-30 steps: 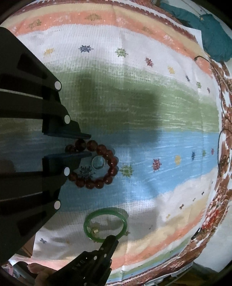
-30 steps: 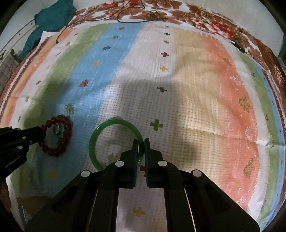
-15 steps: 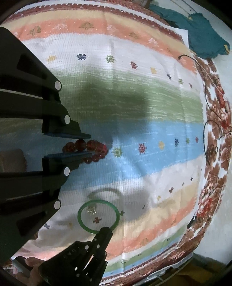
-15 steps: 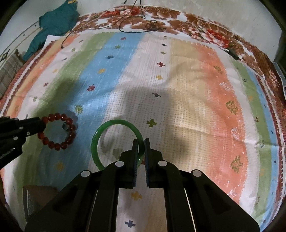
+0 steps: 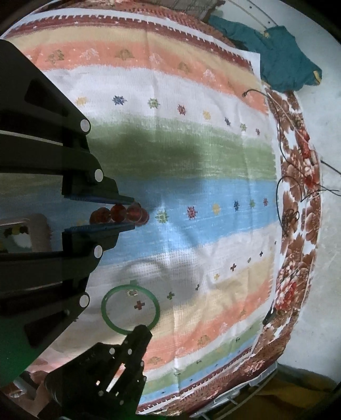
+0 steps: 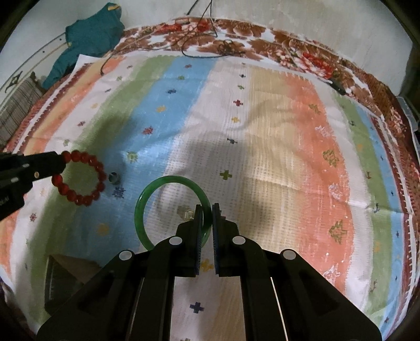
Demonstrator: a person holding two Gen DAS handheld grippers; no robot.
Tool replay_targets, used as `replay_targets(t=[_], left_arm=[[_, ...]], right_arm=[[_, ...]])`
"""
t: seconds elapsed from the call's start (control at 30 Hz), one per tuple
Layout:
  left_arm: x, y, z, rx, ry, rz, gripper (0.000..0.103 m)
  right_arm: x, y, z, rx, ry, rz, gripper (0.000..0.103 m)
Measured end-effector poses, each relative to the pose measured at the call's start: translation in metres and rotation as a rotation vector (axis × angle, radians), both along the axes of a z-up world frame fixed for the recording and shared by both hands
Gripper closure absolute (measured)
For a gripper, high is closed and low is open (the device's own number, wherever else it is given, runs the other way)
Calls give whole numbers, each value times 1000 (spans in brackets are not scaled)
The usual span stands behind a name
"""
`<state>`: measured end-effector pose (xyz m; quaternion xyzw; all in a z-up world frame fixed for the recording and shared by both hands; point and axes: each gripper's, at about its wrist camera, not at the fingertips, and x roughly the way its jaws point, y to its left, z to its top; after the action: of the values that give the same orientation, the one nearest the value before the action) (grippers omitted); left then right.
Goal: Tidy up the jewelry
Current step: 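Lift the red bracelet with the left tool while the right lifts the green bangle toward the tin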
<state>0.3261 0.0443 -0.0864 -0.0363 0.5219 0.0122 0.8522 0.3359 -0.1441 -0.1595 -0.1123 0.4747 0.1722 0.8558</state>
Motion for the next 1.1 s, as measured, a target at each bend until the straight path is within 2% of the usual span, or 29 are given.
replay_targets(t=[0.27,0.5,1.1], left_arm=[[-17,2,10,12,-6,-2,90],[-35,1,23,-14,-26,-5,90],[-82,-14,54,-65,-98,-39,90]], right_arm=[[-20,1,17,31,-22,18,95],[-40,-2,33,51,-50,29,95],[-85,-16,51,62,-107,38,95]])
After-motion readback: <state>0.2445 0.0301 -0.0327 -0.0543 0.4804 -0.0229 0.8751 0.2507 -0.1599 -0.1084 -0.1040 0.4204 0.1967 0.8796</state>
